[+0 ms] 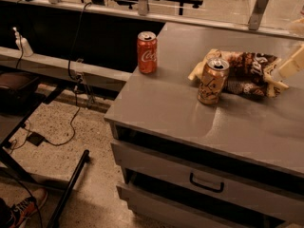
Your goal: Move brown chip bag near orange can
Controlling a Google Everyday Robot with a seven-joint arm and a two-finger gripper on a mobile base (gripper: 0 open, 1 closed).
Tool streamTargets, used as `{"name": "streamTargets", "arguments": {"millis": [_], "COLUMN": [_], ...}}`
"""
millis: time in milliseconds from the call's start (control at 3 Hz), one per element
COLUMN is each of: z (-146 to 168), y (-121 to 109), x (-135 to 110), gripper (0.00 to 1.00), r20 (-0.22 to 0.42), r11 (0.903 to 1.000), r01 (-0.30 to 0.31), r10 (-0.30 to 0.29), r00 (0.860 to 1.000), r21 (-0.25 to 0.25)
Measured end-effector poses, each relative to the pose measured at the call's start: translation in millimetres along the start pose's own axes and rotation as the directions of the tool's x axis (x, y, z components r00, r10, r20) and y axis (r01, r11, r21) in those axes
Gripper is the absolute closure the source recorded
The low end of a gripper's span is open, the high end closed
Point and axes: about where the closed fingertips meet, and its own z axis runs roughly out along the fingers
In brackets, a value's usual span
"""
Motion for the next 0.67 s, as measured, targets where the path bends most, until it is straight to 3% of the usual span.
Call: {"name": "streamTargets", "arguments": {"millis": [333,667], "z": [-29.1,-29.1], "y": [-14.1,-14.1], "x": [12.1,12.1], "gripper": [0.0,0.0], "r20": [-0.007,-0.007], "r11": [0.9972,0.9972], "r01": [0.009,0.009], "r10": [-0.008,-0.008], "r00": [1.0,1.0], "r21": [0.074,0.074]}}
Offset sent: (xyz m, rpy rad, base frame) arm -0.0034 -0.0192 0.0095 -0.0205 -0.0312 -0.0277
